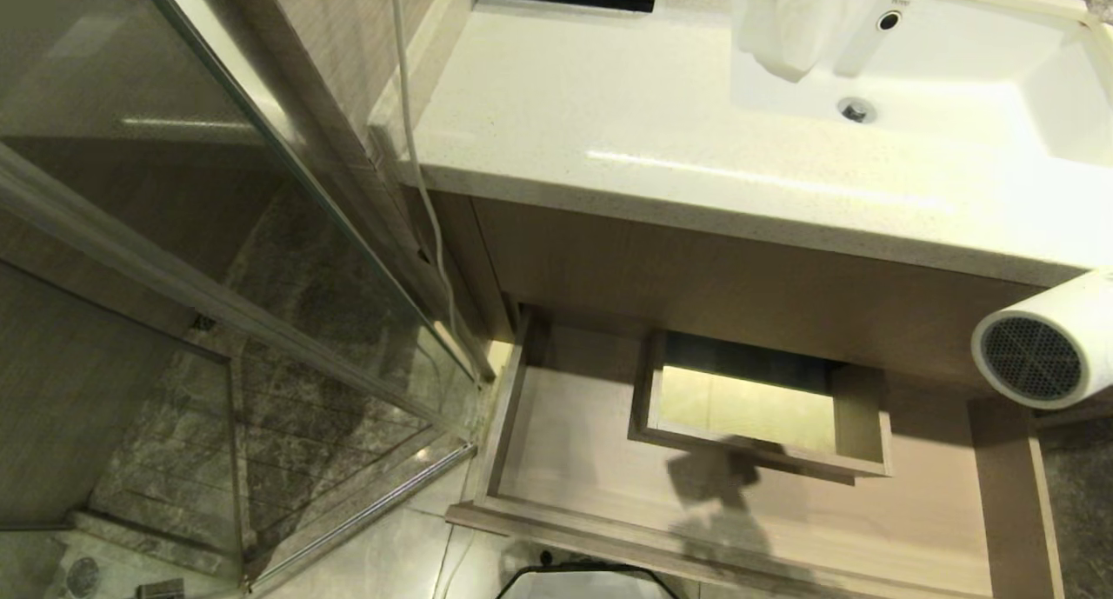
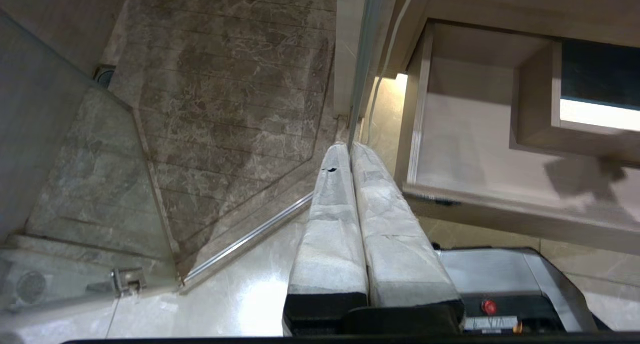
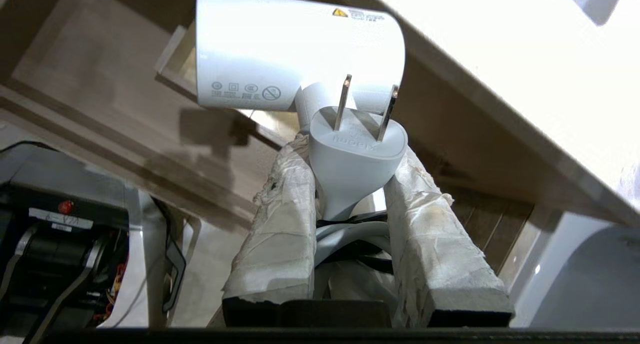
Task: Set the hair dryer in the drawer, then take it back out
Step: Place it on the countertop
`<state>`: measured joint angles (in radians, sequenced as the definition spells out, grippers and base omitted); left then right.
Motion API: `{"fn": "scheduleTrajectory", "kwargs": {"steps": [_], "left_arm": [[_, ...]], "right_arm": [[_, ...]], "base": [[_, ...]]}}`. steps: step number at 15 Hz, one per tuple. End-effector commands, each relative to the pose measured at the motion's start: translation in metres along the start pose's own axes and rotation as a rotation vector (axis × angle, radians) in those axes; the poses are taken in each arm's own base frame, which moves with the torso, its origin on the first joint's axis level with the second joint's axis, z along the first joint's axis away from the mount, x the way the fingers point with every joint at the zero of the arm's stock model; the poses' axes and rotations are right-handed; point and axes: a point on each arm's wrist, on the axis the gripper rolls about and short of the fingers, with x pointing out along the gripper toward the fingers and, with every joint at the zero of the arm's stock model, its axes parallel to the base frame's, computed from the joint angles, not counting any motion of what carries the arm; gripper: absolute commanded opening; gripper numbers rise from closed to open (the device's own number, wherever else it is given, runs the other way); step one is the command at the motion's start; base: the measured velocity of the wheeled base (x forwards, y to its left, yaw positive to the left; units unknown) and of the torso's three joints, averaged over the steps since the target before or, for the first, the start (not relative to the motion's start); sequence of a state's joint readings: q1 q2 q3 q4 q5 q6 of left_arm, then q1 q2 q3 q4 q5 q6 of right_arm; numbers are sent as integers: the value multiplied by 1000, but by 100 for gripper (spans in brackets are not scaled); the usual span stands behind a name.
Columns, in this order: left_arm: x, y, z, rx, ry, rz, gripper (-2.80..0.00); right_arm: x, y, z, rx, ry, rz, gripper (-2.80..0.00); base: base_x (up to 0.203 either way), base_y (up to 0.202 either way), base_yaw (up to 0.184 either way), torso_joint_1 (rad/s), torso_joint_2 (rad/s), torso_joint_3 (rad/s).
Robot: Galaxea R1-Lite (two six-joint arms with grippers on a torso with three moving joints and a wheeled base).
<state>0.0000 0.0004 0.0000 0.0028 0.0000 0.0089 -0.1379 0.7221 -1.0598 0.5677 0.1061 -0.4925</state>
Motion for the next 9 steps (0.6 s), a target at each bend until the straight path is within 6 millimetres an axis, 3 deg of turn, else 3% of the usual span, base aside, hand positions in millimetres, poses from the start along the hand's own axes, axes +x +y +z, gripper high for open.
{"fn": "scheduleTrajectory", "kwargs": {"steps": [1, 9], "left_arm": [[0, 0, 0, 0, 0, 0, -280], [0, 0, 0, 0, 0, 1, -280]], "right_arm": [[-3, 0, 3, -26, -31, 27, -280], [-8, -1, 8, -36, -89, 72, -280]], "base": [[0, 0, 0, 240, 17, 257], [0, 0, 0, 284, -25, 253]]}}
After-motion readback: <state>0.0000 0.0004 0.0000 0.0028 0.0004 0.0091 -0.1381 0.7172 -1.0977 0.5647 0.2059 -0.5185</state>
